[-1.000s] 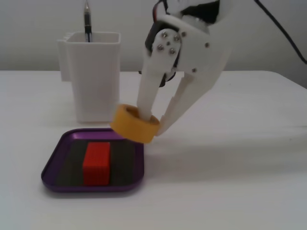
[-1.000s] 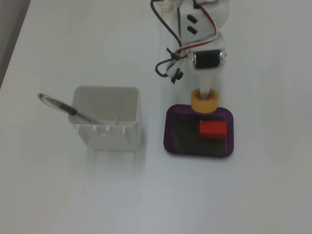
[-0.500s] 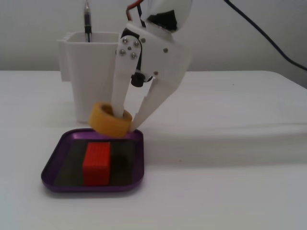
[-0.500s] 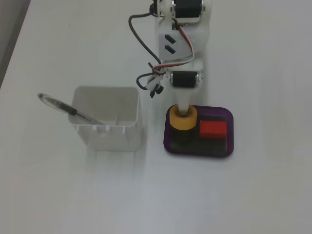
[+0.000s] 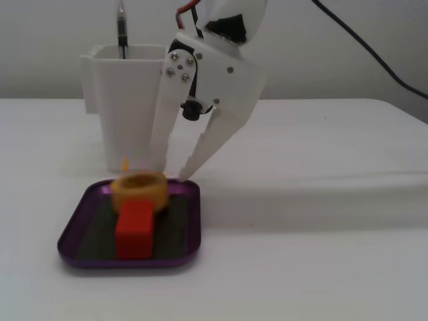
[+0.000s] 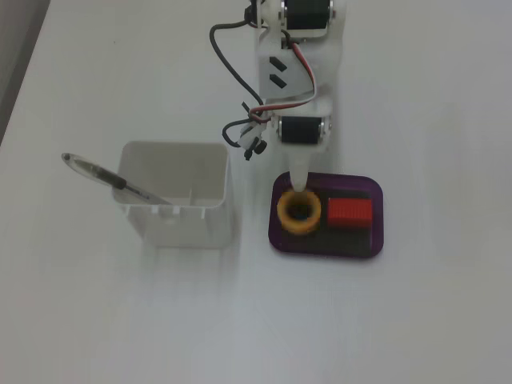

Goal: Grab up the yellow tape and put it in the box.

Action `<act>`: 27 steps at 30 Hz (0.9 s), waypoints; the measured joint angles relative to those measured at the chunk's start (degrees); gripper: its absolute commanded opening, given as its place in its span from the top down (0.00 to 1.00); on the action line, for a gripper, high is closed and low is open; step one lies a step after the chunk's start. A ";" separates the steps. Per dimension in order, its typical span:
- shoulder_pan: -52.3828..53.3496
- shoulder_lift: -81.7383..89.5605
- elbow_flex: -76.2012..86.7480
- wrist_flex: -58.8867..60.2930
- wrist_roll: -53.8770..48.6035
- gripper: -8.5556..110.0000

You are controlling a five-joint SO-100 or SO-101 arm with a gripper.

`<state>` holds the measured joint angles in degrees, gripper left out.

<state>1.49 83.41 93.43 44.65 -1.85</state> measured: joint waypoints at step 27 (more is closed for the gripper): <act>0.18 54.32 4.13 33.40 0.00 0.78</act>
<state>1.67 137.72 97.56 78.05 -1.85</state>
